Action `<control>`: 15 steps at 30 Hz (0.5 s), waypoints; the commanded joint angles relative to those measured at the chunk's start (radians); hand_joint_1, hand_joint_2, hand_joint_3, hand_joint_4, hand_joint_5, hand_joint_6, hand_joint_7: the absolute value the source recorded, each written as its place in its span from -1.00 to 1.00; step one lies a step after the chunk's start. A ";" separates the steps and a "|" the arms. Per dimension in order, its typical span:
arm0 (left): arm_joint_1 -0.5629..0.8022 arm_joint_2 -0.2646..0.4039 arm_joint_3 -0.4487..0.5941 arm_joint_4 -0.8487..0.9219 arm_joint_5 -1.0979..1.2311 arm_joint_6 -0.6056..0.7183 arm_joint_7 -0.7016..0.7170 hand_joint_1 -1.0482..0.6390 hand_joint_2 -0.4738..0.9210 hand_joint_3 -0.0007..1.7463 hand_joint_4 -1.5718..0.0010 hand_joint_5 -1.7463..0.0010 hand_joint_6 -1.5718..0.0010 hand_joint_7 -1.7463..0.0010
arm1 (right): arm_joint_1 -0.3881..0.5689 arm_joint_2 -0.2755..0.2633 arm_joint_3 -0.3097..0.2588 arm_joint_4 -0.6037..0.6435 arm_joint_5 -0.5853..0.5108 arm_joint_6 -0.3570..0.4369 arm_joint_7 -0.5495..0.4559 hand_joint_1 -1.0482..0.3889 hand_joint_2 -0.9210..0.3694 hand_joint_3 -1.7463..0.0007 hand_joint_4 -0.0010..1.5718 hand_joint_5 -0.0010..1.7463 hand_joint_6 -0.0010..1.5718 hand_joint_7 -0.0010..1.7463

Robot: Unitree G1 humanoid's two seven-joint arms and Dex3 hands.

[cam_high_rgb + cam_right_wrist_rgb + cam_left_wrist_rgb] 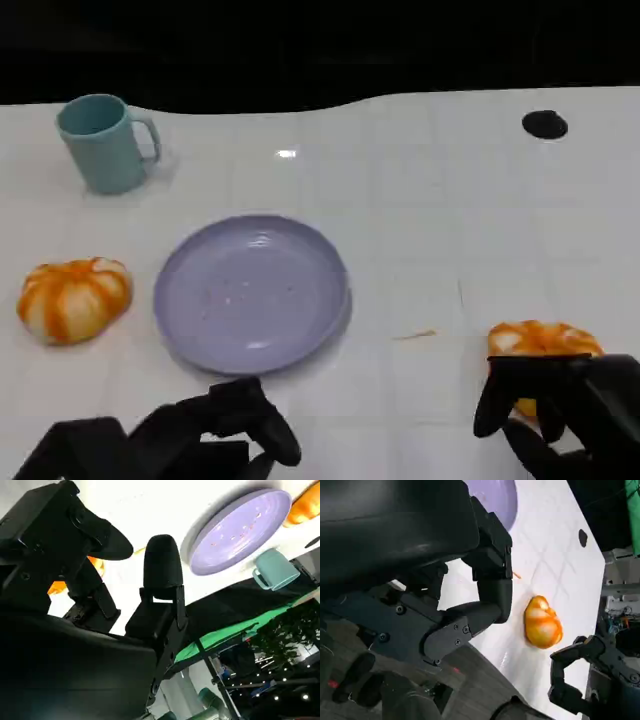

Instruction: Grasp the bread from the table and place it into the plate.

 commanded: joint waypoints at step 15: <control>-0.005 0.014 0.016 -0.020 0.003 0.018 0.001 -0.15 0.77 -0.04 0.12 -1.00 0.30 -0.82 | -0.006 -0.018 -0.013 0.000 0.006 -0.010 -0.014 0.46 0.13 -0.57 0.24 0.95 0.20 0.36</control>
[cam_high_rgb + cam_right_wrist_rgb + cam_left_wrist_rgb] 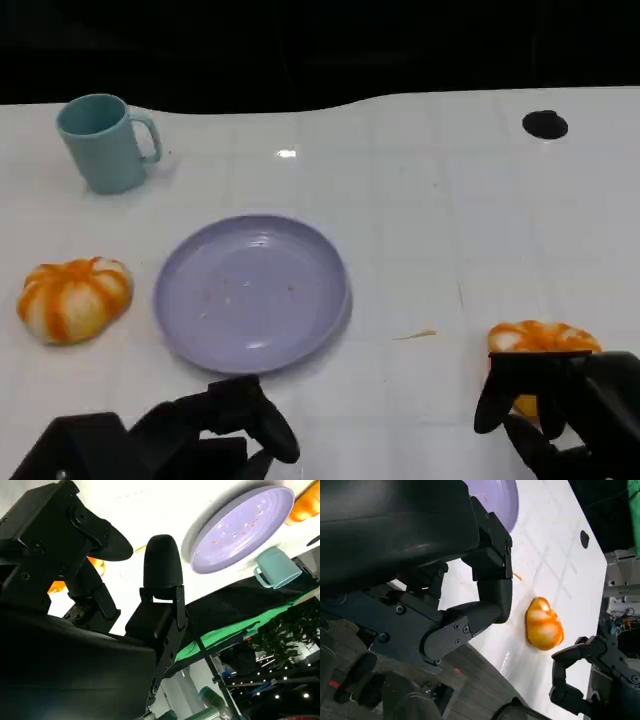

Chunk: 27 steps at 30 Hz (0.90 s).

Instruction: Grasp the bread from the table and place it into the plate.

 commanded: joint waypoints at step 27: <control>0.016 0.013 0.015 -0.032 0.006 0.008 0.002 -0.14 0.79 -0.06 0.13 -1.00 0.30 -0.81 | 0.020 -0.022 -0.045 -0.095 -0.123 0.031 -0.045 0.24 0.06 -0.23 0.13 0.40 0.27 -0.32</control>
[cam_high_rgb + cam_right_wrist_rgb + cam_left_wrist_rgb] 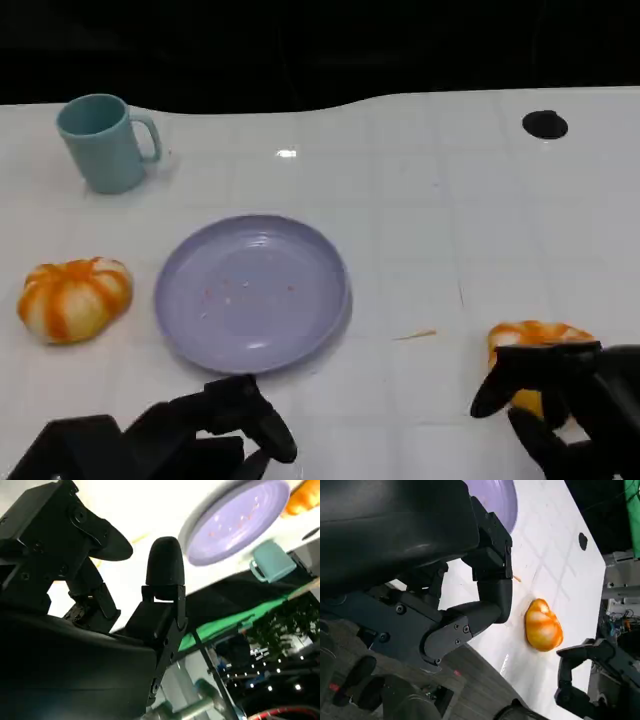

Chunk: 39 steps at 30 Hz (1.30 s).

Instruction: Grasp the bread from the table and place it into the plate.

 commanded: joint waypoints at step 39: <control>-0.027 -0.007 0.007 -0.049 -0.008 0.092 0.013 -0.13 0.82 -0.10 0.12 -1.00 0.30 -0.82 | -0.144 -0.112 0.053 -0.097 -0.364 0.446 0.473 -0.33 -0.99 0.99 -0.74 -0.71 -0.57 -0.99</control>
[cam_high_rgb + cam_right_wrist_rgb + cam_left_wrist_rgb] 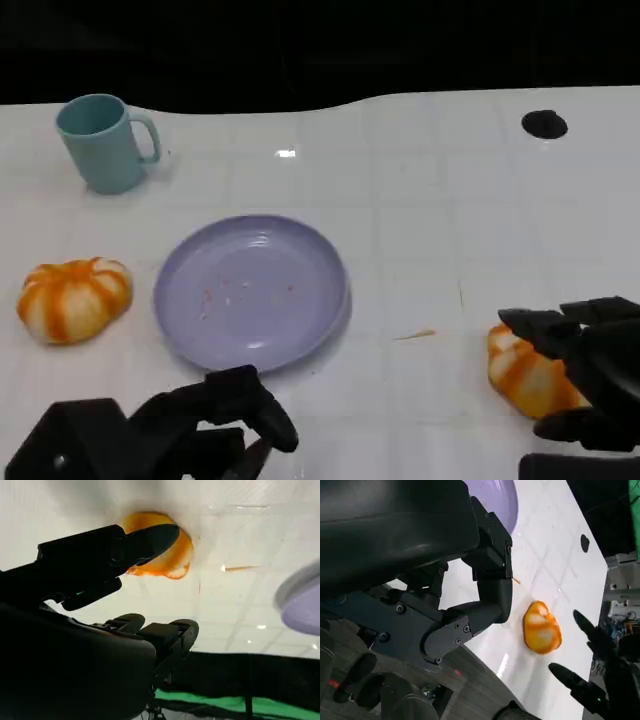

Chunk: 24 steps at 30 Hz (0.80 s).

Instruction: Grasp the bread from the table and place it into the plate.

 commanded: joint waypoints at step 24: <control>-0.002 0.005 -0.008 -0.053 0.010 0.041 0.016 -0.16 0.79 -0.08 0.11 -1.00 0.29 -0.83 | -0.211 0.016 0.159 0.414 0.035 0.091 -0.159 -0.31 -1.00 0.84 -0.49 -0.77 -0.25 -0.93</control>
